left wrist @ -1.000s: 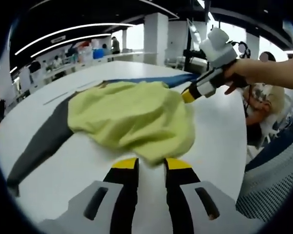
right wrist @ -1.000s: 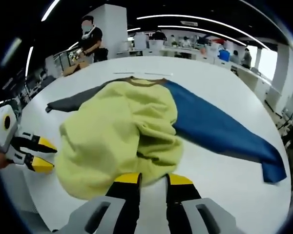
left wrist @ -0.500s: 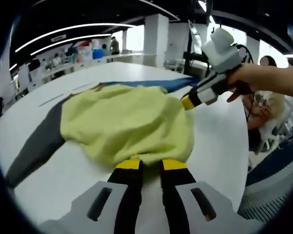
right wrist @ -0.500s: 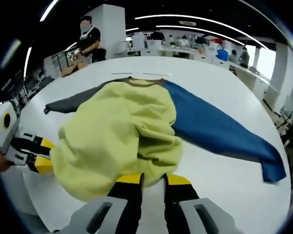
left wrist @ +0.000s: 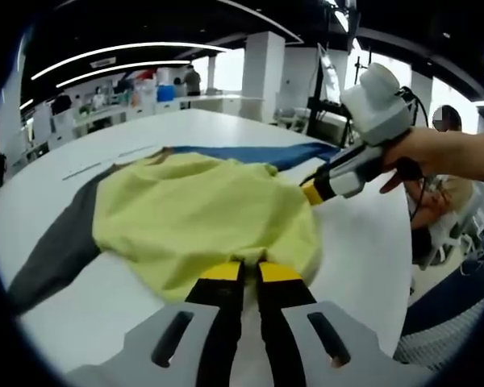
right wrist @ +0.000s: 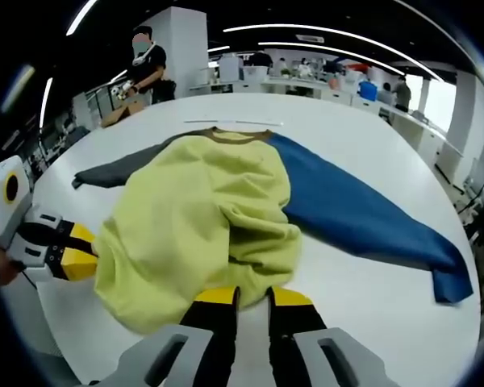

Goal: Fold the garment on the visible template until the final outline fits inside the template.

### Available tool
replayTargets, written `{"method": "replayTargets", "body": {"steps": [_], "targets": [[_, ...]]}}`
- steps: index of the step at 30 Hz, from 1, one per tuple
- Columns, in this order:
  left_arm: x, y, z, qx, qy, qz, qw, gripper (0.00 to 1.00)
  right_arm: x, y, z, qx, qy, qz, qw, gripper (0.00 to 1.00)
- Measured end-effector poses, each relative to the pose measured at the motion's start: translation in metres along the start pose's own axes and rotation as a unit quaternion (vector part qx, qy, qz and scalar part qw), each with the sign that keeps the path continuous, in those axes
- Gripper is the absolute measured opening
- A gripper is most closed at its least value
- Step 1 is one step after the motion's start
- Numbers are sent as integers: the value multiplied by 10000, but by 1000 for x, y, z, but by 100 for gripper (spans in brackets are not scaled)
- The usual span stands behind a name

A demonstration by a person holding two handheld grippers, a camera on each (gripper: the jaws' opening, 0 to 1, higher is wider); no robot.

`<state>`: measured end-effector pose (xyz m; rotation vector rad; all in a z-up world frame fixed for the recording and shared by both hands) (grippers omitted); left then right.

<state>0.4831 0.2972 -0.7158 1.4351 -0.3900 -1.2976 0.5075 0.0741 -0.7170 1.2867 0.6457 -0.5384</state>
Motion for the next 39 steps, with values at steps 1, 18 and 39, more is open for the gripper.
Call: {"method": "replayTargets", "body": {"steps": [1, 18, 39], "targets": [[0, 0, 0, -11, 13, -20, 10000, 3, 0, 0, 0, 2, 0, 0, 10000, 8], [-31, 7, 2, -365, 187, -5, 9992, 1, 1, 6, -1, 155, 22, -214, 9996, 0], [-112, 22, -6, -1137, 723, 398, 9901, 1, -44, 13, 17, -335, 736, -161, 9966, 0]]}}
Point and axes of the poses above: the point that each gripper's makers call its tool centre point, and the gripper's own axes: x roughly forward along the fingers, z roughly to its right, y roughly out of its top, the point moved 10 cm from there along -x, roughly backward along the fingers, and after that the axes turned 15 degrees about -y, right-handed, at the moved point
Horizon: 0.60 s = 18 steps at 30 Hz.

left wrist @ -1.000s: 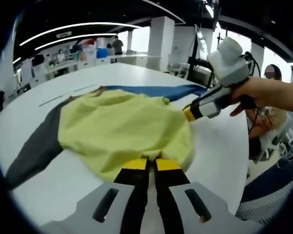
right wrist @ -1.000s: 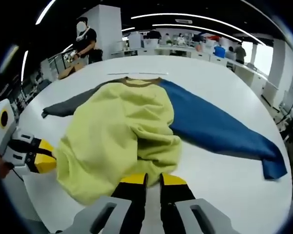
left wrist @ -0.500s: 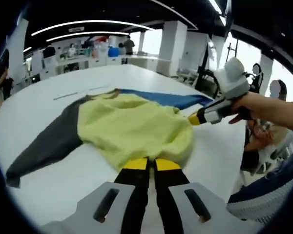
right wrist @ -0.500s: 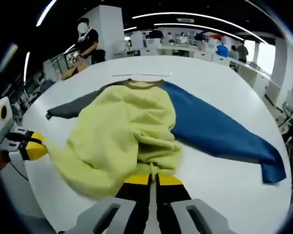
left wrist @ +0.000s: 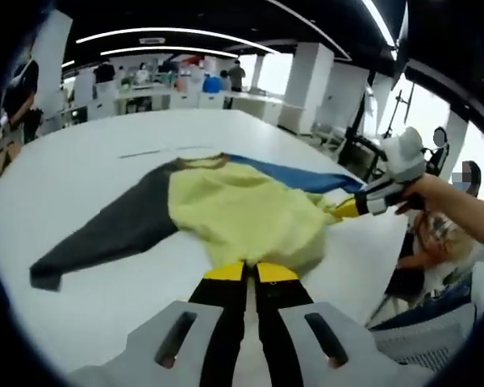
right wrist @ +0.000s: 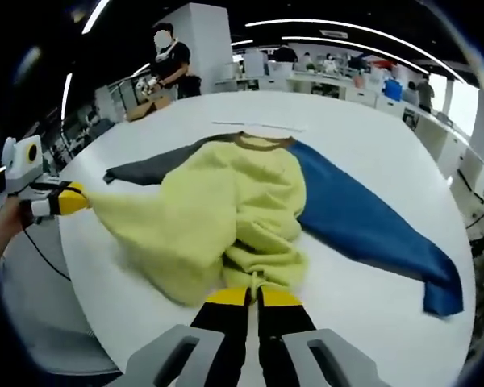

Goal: Fold the garment on the visible template until the final outline fits inside the template.

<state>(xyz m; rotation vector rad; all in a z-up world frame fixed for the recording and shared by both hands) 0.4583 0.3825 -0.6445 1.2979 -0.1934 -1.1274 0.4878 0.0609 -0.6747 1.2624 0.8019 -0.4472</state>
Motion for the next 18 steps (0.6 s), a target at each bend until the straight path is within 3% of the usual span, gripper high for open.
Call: {"method": "replayTargets", "body": {"steps": [12, 18], "targets": [[-31, -20, -2, -264, 214, -239, 9991, 1, -30, -13, 9, -192, 267, -83, 9994, 0], [-47, -32, -6, -620, 349, -180, 9973, 1, -38, -22, 8, -206, 418, -207, 9987, 0]]}}
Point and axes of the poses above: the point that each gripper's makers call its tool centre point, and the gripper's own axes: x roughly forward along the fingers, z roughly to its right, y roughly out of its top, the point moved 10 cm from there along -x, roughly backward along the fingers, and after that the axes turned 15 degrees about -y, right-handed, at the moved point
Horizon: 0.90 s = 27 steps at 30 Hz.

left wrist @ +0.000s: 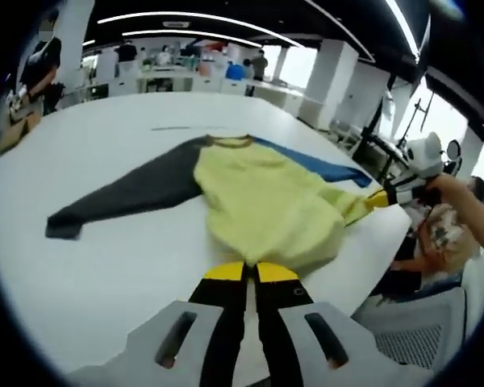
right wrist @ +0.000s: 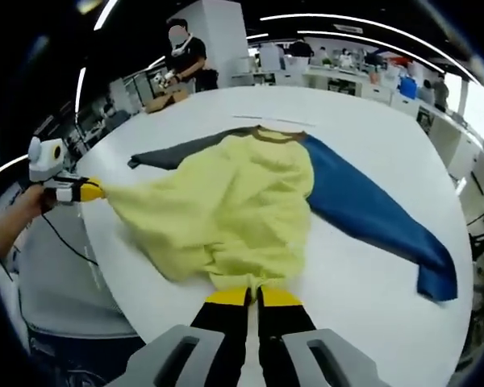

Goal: Fold the garment on the visible template until the final outline fits inside the template.

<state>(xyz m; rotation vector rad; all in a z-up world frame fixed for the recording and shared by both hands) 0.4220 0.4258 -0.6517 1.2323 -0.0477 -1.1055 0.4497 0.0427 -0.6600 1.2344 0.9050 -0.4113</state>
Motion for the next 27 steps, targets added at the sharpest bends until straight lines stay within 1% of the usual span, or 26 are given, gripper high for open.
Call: {"method": "replayTargets", "body": {"steps": [3, 5, 10, 15, 19, 20, 24, 26, 27], "targets": [[-4, -7, -3, -104, 86, -65, 9999, 1, -1, -5, 0, -40, 15, -84, 10000, 0], [-6, -10, -3, -102, 118, -100, 9998, 1, -1, -8, 0, -35, 26, -136, 9999, 0], [-10, -22, -8, -145, 186, -333, 9992, 1, -3, -14, 2, 13, 61, -242, 9997, 0], [-14, -30, -11, -372, 268, -364, 9983, 1, -5, -23, 1, -76, 35, -421, 9991, 0], [-16, -38, -12, -452, 291, -449, 9975, 1, -6, -29, -1, -197, 33, -557, 9982, 0], [-16, -39, -12, -486, 296, -463, 9973, 1, -6, -32, -1, -221, 42, -634, 9977, 0], [-16, -47, -13, -623, 364, -611, 9955, 1, -5, -40, -4, -242, 94, -794, 9965, 0], [-16, -52, -14, -685, 424, -769, 9938, 1, -3, -45, -6, -243, 106, -852, 9960, 0], [-16, -55, -15, -751, 443, -845, 9926, 1, -2, -48, -6, -243, 85, -939, 9953, 0]]}}
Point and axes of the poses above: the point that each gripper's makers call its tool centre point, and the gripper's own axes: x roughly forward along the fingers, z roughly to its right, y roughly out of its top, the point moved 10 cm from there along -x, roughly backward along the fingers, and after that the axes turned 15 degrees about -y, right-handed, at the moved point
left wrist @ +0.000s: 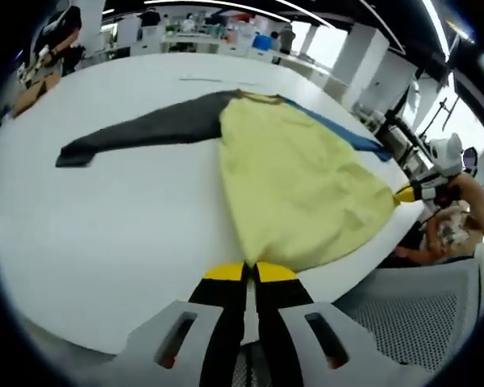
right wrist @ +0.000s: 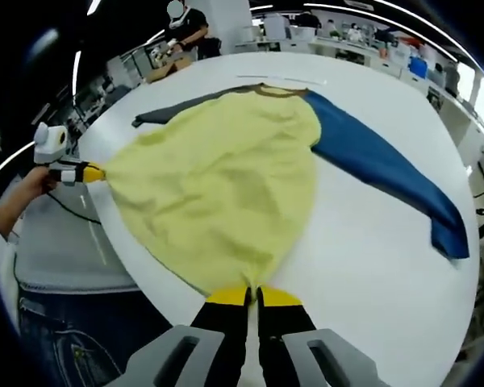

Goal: Fold the garment on the visible template until the final outline fits inside the template.

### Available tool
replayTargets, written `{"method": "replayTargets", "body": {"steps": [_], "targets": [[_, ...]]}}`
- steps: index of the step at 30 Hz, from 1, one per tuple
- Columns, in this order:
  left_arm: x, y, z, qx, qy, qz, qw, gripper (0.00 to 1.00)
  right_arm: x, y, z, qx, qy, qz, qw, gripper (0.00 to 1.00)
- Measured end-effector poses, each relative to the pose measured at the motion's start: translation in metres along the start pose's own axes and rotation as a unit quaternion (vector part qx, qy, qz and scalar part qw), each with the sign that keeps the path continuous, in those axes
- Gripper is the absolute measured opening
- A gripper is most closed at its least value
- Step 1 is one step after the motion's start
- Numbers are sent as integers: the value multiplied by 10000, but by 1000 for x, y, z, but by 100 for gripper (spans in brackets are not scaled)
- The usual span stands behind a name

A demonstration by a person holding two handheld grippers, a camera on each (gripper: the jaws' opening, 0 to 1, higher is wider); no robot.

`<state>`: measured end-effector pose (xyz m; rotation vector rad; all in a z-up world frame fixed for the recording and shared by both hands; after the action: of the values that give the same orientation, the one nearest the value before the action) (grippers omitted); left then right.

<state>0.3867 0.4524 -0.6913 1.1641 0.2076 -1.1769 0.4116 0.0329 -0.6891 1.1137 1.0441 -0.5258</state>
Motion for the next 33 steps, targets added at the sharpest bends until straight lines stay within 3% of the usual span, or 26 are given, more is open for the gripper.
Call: {"method": "replayTargets", "body": {"steps": [11, 19, 25, 28, 33], "targets": [[5, -14, -1, -177, 130, -269, 9994, 1, 3, -11, -3, -162, -110, -216, 9996, 0], [5, -17, 0, -267, 211, -288, 9990, 2, 3, -13, -2, -45, -86, -194, 9998, 0], [1, -18, 3, -194, 203, -198, 9994, 14, 1, -13, -1, 131, -65, -117, 9998, 1], [0, -13, 8, -26, 42, 63, 10000, 24, -1, -12, -2, 312, 44, -34, 9995, 9], [0, -4, 12, 294, -32, 336, 9990, 40, -5, -5, -2, 494, 68, 248, 9984, 31]]}}
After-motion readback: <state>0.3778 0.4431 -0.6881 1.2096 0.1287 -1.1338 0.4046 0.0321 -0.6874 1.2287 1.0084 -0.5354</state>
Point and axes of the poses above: the point that each gripper's makers call its tool centre point, and the gripper's own axes: x roughly forward along the fingers, z roughly to its right, y roughly out of its top, the point moved 10 cm from there along -x, roughly backward along the fingers, and after that the axes turned 15 degrees about -y, right-handed, at the moved point
